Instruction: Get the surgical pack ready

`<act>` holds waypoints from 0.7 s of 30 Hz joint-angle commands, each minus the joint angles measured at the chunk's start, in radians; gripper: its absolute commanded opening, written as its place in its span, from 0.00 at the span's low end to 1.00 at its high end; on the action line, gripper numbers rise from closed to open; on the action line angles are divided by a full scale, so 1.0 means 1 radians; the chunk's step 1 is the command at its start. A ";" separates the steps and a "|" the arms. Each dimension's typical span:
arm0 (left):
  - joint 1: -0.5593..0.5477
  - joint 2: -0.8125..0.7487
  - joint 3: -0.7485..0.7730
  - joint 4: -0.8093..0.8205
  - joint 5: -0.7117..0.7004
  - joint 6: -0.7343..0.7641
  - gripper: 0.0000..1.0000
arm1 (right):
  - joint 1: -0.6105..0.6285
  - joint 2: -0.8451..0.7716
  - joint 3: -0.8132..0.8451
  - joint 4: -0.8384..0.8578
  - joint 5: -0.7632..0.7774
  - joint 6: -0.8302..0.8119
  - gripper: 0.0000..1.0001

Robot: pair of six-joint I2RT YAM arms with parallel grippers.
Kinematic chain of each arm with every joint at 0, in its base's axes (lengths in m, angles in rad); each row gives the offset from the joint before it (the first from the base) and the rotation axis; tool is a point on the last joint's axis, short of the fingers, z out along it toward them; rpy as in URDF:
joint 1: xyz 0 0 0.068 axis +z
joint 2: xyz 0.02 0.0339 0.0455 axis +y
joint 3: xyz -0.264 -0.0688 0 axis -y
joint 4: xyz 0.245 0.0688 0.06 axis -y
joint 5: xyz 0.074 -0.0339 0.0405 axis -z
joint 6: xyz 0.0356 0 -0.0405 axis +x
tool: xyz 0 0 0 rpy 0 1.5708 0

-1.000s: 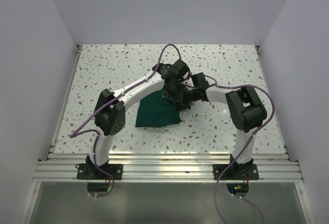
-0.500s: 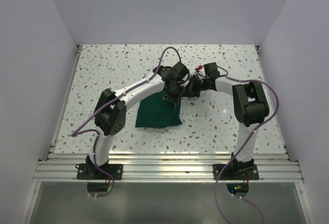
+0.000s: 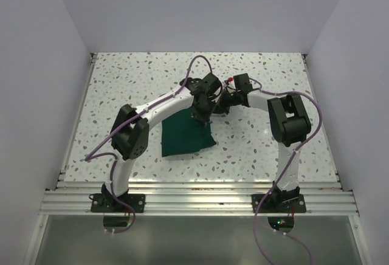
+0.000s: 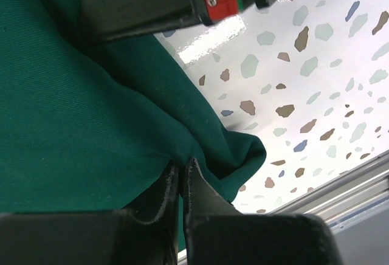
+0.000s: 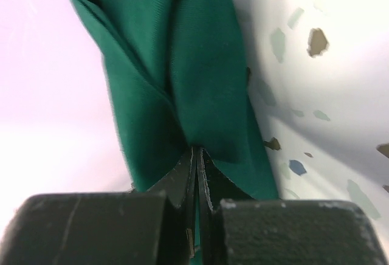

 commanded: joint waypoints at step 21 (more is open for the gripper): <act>-0.007 -0.011 -0.017 0.055 0.121 0.031 0.01 | 0.060 0.179 0.227 0.244 0.032 0.148 0.00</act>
